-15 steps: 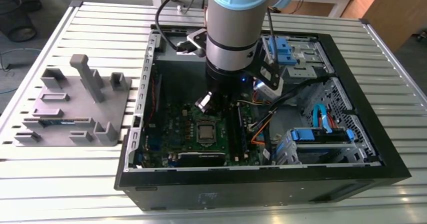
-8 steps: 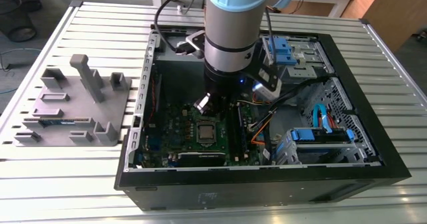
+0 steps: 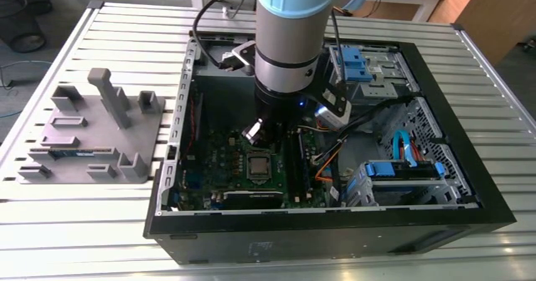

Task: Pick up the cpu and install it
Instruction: 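Install the first cpu locking lever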

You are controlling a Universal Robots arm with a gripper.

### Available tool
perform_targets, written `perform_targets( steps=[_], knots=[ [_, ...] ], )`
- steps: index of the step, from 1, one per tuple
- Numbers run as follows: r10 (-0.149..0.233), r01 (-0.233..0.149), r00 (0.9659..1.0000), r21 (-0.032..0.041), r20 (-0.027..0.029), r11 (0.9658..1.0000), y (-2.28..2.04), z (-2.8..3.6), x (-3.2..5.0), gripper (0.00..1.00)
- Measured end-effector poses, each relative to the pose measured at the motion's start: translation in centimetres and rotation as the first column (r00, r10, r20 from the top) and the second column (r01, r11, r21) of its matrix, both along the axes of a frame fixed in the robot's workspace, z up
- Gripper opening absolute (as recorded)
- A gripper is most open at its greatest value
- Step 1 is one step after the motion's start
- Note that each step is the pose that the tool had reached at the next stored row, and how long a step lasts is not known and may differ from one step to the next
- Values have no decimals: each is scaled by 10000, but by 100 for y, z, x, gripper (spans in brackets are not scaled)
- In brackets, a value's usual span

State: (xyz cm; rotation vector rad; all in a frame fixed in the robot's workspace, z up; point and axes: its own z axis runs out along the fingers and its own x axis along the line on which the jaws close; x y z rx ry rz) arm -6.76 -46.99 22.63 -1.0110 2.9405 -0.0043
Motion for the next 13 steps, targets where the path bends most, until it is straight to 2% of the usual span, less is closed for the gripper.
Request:
perform_targets(
  steps=[2, 6, 13],
  knots=[
    [-15, 15, 10000, 2, 1, 10000, 0, -3, 0, 11],
    [-317, 317, 9995, -1, 1, 9995, -1, -24, -1, 11],
    [-808, 808, 9967, -23, 2, 9967, -4, -61, -1, 11]
  ],
)
